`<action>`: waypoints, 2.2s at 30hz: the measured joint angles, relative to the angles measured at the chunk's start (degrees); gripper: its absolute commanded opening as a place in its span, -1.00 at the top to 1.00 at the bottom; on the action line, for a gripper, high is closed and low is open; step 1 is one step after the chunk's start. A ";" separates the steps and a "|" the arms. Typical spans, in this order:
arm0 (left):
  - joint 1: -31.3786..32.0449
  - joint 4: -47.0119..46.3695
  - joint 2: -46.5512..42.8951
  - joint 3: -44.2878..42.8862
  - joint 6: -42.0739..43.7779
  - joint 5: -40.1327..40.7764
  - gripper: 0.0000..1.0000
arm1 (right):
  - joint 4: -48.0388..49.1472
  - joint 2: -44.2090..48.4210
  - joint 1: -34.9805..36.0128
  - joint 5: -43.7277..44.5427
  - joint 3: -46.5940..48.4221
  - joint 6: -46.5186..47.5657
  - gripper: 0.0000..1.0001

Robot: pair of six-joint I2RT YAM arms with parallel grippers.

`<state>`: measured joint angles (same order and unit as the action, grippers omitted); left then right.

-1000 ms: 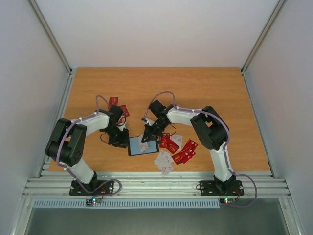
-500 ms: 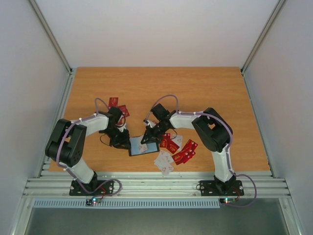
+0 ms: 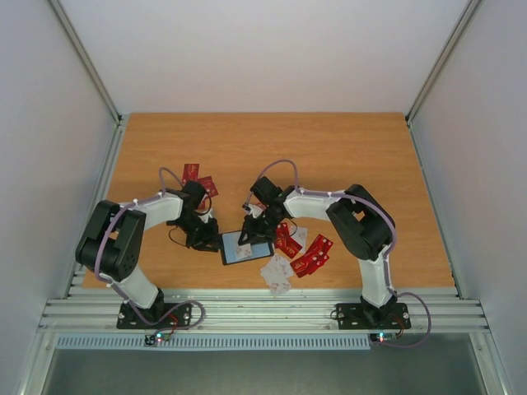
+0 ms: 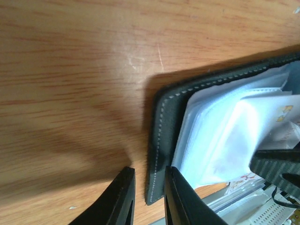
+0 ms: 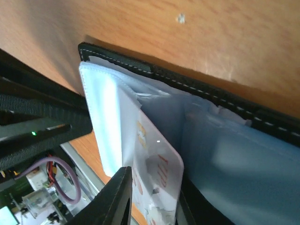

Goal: Put the credit cards into the card holder

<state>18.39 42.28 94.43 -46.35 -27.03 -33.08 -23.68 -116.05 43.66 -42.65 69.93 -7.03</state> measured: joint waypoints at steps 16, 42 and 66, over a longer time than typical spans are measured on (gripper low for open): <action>0.07 -0.09 0.00 0.02 -0.39 0.44 0.62 | -21.20 3.43 0.17 10.86 8.48 7.32 0.02; 0.33 -0.55 -0.13 0.35 0.09 0.33 0.64 | -25.62 1.20 3.67 14.40 8.63 3.39 0.01; 0.46 -1.88 0.44 0.70 0.48 -1.51 0.68 | -26.29 -4.48 6.10 13.22 17.38 2.60 0.05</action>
<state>18.85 40.40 94.87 -45.65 -26.55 -34.59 -49.98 -120.53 49.76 -29.43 87.31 -4.43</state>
